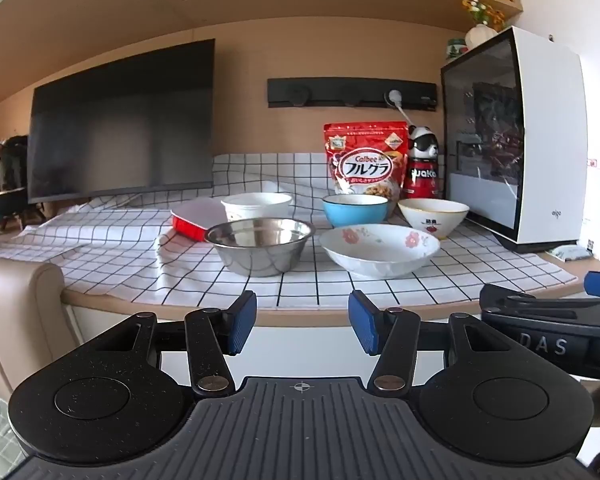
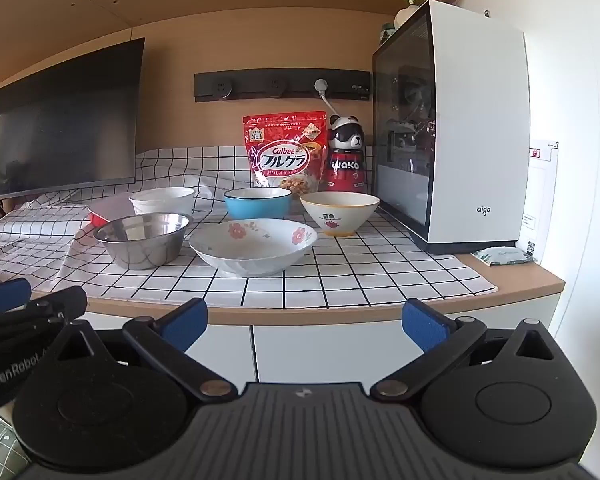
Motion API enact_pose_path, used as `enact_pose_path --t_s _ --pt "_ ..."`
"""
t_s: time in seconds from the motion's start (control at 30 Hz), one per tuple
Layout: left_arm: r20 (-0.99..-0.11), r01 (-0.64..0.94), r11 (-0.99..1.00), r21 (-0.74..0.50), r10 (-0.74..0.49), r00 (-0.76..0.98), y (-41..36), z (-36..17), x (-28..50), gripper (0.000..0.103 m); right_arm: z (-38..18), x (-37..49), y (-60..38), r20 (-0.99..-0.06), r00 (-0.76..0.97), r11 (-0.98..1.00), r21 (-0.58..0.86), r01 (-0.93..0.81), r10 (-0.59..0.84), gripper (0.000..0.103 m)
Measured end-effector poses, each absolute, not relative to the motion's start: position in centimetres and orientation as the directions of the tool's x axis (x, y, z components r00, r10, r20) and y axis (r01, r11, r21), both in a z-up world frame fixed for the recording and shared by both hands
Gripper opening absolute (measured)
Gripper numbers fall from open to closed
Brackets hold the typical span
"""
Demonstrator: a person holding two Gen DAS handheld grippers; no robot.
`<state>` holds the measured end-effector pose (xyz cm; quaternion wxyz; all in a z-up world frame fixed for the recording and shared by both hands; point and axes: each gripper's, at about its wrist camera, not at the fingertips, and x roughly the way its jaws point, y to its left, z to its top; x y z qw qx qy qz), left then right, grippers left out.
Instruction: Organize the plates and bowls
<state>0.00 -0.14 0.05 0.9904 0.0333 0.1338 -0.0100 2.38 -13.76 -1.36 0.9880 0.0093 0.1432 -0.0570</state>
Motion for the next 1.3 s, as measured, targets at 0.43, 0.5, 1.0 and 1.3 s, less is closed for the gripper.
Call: enact_pose_path --t_s 0.43,0.5,1.0,1.3 --pt "-0.281 0.021 0.999 0.033 -0.011 0.960 0.1 0.1 0.4 0.056 -1.4 2.7 -13.8 -0.294 0.949 0.993 0.001 0.118 -0.112 0.103" --pt "-0.287 0.021 0.999 0.035 -0.010 0.958 0.1 0.0 0.5 0.056 -1.3 3.0 -13.6 -0.296 0.948 0.993 -0.001 0.121 -0.116 0.103" --pt "-0.305 0.028 0.999 0.033 -0.017 0.952 -0.3 0.2 0.8 0.055 -1.6 2.8 -13.9 -0.297 0.947 0.992 0.002 0.129 -0.122 0.103" --pt "-0.308 0.028 0.999 0.030 -0.017 0.951 -0.3 0.1 0.9 0.055 -1.6 2.7 -13.8 -0.297 0.947 0.992 0.002 0.128 -0.122 0.103"
